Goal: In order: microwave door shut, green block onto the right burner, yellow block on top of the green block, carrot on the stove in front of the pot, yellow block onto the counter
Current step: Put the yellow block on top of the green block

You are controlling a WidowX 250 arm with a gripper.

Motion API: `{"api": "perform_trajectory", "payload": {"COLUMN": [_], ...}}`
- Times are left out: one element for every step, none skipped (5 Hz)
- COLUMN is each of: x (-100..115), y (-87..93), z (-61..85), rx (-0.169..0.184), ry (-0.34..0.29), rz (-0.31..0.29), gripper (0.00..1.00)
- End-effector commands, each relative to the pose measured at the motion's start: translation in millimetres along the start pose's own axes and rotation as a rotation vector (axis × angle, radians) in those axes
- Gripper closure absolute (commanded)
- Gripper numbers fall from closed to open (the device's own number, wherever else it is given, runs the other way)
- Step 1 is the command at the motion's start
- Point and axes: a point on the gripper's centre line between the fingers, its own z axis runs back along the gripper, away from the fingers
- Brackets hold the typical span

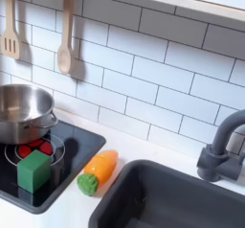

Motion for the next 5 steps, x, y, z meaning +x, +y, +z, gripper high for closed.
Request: {"api": "perform_trajectory", "payload": {"x": [-7.9,-11.8,-15.8,-19.7,-20.9], "y": [-24.5,-35.9,-48.7,-60.3,-71.4], "z": [-5.1,-5.9,-2.6,0.6,-0.6], "rx": [-0.014,0.003,0.060,0.137,0.109], "ry": [0.011,0.015,0.003,0.003,0.007], "rz": [-0.052,-0.085,-0.119,-0.149,-0.179], "gripper": [1.00,1.00,1.00,1.00,1.00]}}
